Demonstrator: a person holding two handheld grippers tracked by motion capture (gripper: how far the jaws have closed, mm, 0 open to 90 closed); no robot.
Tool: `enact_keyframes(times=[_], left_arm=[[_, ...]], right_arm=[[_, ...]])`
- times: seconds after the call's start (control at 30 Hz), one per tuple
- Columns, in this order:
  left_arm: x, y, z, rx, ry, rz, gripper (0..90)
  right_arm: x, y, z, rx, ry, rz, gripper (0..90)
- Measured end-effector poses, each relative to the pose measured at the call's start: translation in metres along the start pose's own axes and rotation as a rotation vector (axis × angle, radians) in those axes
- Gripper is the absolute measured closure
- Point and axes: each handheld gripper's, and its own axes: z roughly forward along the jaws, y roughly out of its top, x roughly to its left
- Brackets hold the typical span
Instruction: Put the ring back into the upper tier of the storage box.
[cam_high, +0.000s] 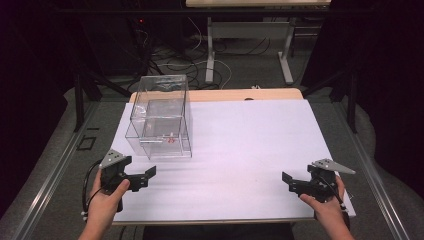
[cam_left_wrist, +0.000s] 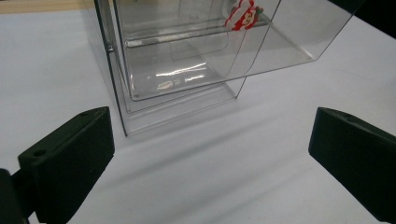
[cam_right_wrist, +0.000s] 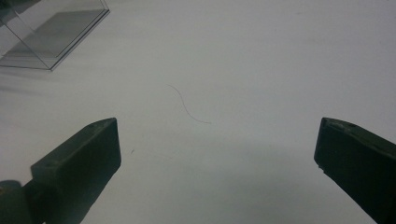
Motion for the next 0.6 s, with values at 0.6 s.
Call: enact_keyframes(times=[0.6], left_arm=[[0.018, -0.023, 0.018, 0.007, 0.059, -0.013, 0.4]], right_arm=[[-0.001, -0.001, 0.002, -0.001, 0.0, 0.0, 0.0]])
